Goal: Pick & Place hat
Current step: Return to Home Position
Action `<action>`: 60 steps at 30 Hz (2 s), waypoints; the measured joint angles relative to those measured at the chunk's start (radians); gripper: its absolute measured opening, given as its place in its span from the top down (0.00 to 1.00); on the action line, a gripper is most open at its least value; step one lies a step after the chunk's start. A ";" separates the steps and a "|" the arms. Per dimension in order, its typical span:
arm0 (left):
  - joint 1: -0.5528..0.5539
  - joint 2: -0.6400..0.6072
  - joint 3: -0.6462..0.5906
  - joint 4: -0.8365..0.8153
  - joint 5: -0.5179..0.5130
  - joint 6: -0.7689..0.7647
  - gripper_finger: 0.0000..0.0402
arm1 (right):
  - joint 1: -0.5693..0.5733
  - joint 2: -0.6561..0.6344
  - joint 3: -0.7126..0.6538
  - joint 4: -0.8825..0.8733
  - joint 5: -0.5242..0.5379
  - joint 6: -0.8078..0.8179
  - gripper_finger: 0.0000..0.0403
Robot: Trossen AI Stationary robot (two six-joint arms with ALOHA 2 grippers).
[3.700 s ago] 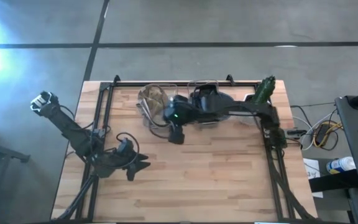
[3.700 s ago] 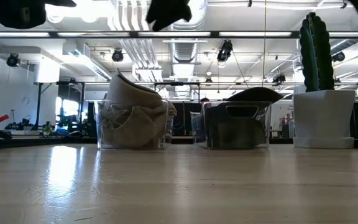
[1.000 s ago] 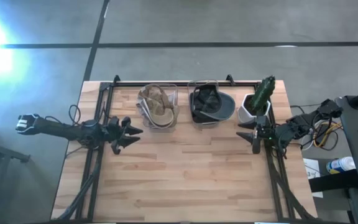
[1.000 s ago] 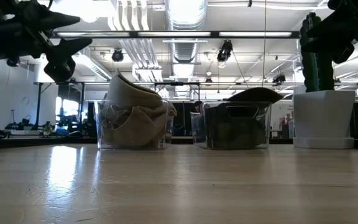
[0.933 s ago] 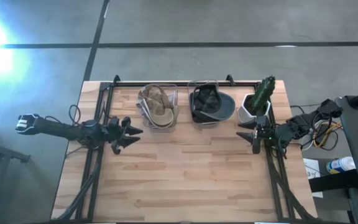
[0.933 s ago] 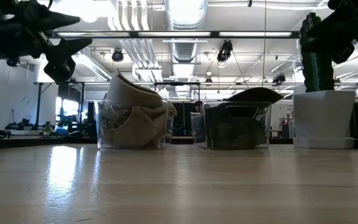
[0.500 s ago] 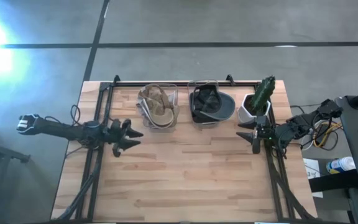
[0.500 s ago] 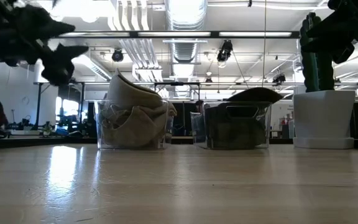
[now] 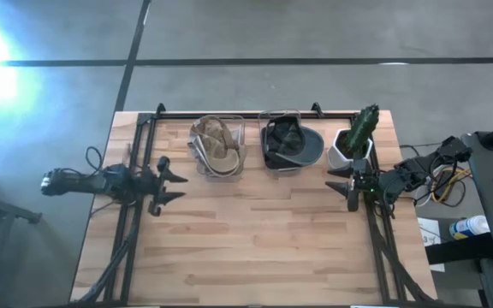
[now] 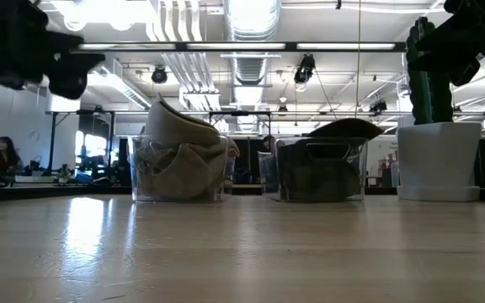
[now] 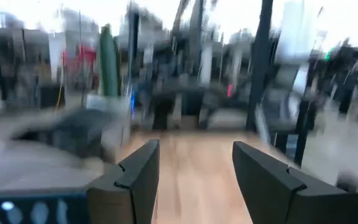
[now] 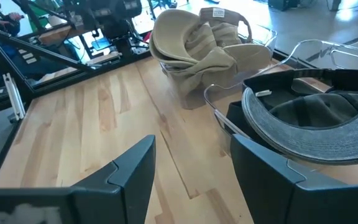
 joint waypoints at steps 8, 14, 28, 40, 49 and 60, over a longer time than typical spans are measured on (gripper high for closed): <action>0.111 0.001 -0.001 -0.088 0.031 -0.064 0.51 | 0.000 0.004 0.000 0.001 0.000 0.000 0.50; 0.202 0.000 -0.001 -0.108 0.074 -0.112 0.51 | 0.000 0.005 0.000 0.001 0.000 0.000 0.50; 0.163 0.003 -0.002 -0.106 0.075 -0.146 0.51 | 0.000 0.006 0.000 0.001 0.000 0.000 0.50; 0.163 0.003 0.001 -0.105 0.076 -0.148 0.51 | 0.000 0.006 0.000 0.001 0.000 0.000 0.50; 0.164 0.003 0.001 -0.104 0.076 -0.148 0.51 | 0.000 0.006 0.000 0.000 0.000 -0.006 0.50; 0.163 0.003 0.002 -0.104 0.076 -0.148 0.51 | -0.022 0.003 -0.014 0.053 -0.013 -0.068 0.50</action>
